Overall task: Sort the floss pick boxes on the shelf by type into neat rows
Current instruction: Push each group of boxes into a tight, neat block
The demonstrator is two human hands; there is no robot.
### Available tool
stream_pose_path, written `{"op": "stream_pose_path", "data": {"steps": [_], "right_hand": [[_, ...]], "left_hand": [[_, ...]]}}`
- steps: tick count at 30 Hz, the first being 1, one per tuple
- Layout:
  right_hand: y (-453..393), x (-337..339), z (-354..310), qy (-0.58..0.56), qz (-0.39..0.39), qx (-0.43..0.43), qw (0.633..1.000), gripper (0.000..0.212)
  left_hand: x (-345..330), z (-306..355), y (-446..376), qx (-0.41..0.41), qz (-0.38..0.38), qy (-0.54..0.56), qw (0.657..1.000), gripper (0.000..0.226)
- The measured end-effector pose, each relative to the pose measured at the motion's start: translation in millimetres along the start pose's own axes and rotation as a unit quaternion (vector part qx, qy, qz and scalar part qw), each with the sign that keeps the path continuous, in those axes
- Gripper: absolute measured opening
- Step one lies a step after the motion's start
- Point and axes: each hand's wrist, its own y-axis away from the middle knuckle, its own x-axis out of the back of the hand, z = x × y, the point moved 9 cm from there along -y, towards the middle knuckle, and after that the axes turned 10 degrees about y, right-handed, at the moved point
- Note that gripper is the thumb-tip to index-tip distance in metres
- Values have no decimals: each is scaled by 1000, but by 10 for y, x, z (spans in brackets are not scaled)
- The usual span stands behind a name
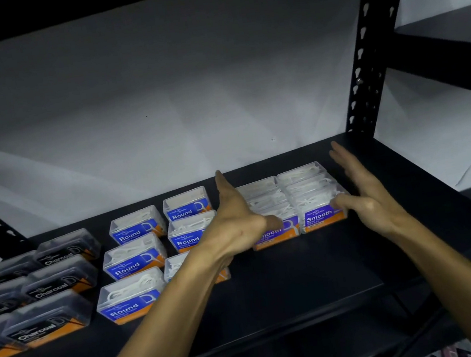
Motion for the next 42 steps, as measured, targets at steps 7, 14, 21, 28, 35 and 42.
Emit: {"op": "stream_pose_path", "data": {"steps": [7,14,21,28,35,42], "right_hand": [[-62,-141,-813,218,132,156,954,54],[-479,-949,-1154,282,35,187,940,33],[-847,-1640,-1220,336,-108,125,927,37],[-963,-2090,-1238,334,-232,86,910,53],[-907,-2218,-1250,340,-253,64,904,43],[-872,-2218,-1292,323,-238,59,914,44]], "left_hand": [[746,92,2,-130,113,-122,977,74],[1599,-132,-91,-151,149,-249,945,44],[1962,-478,-232,-80,34,-358,930,52],[2102,-772,-381,-48,-58,-375,924,54],[2067,-846,-458,-60,-95,-372,921,44],[2005,-824,-462,-89,-105,-365,921,40]]}}
